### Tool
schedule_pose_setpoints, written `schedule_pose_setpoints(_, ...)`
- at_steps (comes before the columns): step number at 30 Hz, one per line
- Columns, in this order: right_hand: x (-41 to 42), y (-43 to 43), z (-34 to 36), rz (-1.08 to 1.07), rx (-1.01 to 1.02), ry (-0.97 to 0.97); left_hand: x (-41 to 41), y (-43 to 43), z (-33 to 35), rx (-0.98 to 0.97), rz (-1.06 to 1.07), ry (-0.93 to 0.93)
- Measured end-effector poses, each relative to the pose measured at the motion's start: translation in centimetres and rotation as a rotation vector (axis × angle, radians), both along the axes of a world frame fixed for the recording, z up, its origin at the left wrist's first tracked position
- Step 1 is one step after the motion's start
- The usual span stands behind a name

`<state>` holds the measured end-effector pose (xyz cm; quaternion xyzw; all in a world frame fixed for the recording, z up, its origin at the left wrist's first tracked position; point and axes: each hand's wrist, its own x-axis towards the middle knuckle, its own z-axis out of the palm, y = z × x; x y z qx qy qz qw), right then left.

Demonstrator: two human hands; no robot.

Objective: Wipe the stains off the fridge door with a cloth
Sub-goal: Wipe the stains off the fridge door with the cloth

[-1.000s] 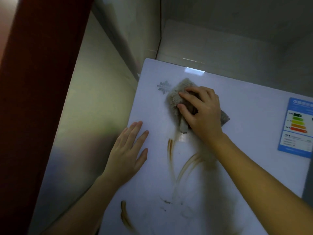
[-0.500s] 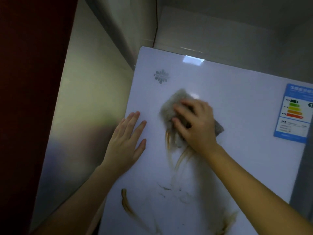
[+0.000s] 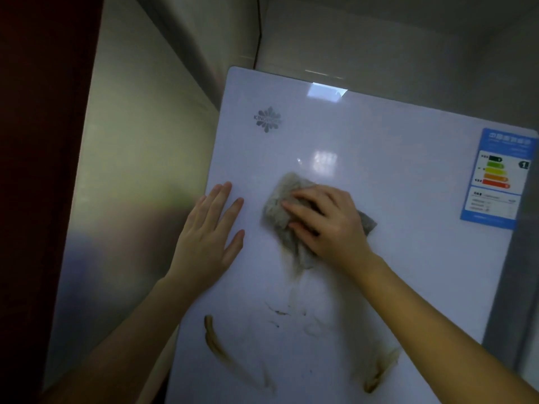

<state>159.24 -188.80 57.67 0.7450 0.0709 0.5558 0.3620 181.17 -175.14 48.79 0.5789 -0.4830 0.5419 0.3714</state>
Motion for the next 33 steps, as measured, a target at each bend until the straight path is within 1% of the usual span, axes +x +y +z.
schedule_pose_setpoints(1,-0.3,-0.2,0.5,0.006,0.065,-0.076,0.0,-0.1,0.0,0.001,0.001,0.0)
schedule_pose_setpoints(3,-0.7,-0.4,1.4,0.06,0.275,-0.297,-0.1,-0.1,0.0,-0.008,-0.004,0.003)
schedule_pose_setpoints(4,-0.6,-0.2,1.4,0.077,0.339,-0.361,-0.2,-0.1,0.0,-0.013,-0.007,0.006)
schedule_pose_setpoints(5,-0.4,0.0,1.3,0.068,0.336,-0.355,-0.2,-0.1,0.0,-0.017,-0.01,0.009)
schedule_pose_setpoints(6,-0.2,0.1,1.0,0.049,0.278,-0.285,-0.3,-0.1,0.0,-0.019,-0.011,0.011)
schedule_pose_setpoints(8,-0.4,-0.1,0.3,0.019,0.109,-0.083,-0.3,-0.2,-0.1,-0.022,-0.012,0.011)
schedule_pose_setpoints(9,-0.7,-0.4,0.2,0.003,0.058,-0.038,-0.3,-0.2,-0.1,-0.022,-0.011,0.011)
schedule_pose_setpoints(10,-1.0,-0.6,0.3,-0.007,0.055,-0.046,-0.3,-0.2,0.0,-0.023,-0.01,0.013)
schedule_pose_setpoints(13,-1.5,-0.8,0.5,0.024,0.223,-0.234,-0.6,-0.2,0.0,-0.022,-0.012,0.032)
schedule_pose_setpoints(14,-1.4,-0.6,0.1,0.031,0.258,-0.269,-0.7,-0.2,0.0,-0.023,-0.015,0.036)
schedule_pose_setpoints(15,-1.2,-0.3,-0.5,0.027,0.251,-0.252,-0.7,-0.2,0.0,-0.024,-0.018,0.039)
schedule_pose_setpoints(16,-1.0,-0.3,-1.3,0.013,0.201,-0.186,-0.7,-0.1,0.0,-0.025,-0.022,0.041)
schedule_pose_setpoints(18,-1.0,-0.7,-2.8,-0.013,0.028,0.007,-0.7,-0.1,0.0,-0.021,-0.025,0.043)
schedule_pose_setpoints(19,-1.5,-1.1,-3.2,-0.022,-0.026,0.066,-0.8,-0.1,0.0,-0.019,-0.023,0.043)
schedule_pose_setpoints(20,-2.1,-1.4,-3.2,-0.029,-0.029,0.07,-0.8,-0.1,0.0,-0.017,-0.021,0.043)
schedule_pose_setpoints(21,-2.7,-1.7,-3.1,-0.034,0.011,0.022,-0.8,-0.1,0.0,-0.015,-0.019,0.044)
schedule_pose_setpoints(25,-4.7,-2.2,-3.3,-0.002,0.335,-0.325,-0.7,-0.1,0.0,-0.008,-0.016,0.04)
schedule_pose_setpoints(26,-4.9,-2.3,-3.7,0.001,0.356,-0.349,-0.6,-0.1,0.0,-0.007,-0.016,0.036)
schedule_pose_setpoints(27,-5.1,-2.3,-4.3,-0.007,0.335,-0.319,-0.6,0.0,0.0,-0.007,-0.016,0.034)
schedule_pose_setpoints(30,-6.3,-3.3,-6.6,-0.062,0.132,-0.056,-0.7,0.0,0.0,-0.008,-0.026,0.04)
schedule_pose_setpoints(31,-6.9,-3.6,-6.9,-0.077,0.088,0.003,-0.7,0.0,0.0,-0.008,-0.029,0.044)
schedule_pose_setpoints(32,-7.5,-3.9,-7.0,-0.086,0.079,0.02,-0.8,-0.1,-0.1,-0.007,-0.028,0.047)
schedule_pose_setpoints(33,-7.9,-4.1,-7.0,-0.088,0.098,-0.006,-0.7,-0.1,-0.1,-0.003,-0.024,0.049)
